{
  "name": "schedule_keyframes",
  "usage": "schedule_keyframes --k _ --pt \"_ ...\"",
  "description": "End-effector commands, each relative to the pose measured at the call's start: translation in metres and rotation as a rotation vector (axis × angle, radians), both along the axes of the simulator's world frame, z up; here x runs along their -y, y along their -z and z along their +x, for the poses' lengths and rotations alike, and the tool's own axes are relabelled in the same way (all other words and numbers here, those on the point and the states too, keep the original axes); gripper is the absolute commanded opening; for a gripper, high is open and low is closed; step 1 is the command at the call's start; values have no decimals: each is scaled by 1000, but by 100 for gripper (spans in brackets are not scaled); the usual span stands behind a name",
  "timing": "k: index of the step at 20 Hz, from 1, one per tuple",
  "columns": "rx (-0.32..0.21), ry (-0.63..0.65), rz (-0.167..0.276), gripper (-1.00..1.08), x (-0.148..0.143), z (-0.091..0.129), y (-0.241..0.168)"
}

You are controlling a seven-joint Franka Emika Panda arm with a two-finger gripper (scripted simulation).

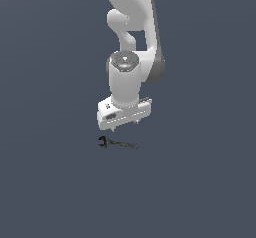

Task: Pick up the object and move it to a goal position.

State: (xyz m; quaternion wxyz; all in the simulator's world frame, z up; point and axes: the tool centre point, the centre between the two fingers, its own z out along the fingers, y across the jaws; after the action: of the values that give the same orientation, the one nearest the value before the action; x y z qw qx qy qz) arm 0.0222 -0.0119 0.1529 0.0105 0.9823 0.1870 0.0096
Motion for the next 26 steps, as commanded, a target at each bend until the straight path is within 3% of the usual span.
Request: schedule_keyframes --k 1,26 --pt "-3 -67 -2 100 3 2 7" --pt "-28 -718 -2 100 31 17 73"
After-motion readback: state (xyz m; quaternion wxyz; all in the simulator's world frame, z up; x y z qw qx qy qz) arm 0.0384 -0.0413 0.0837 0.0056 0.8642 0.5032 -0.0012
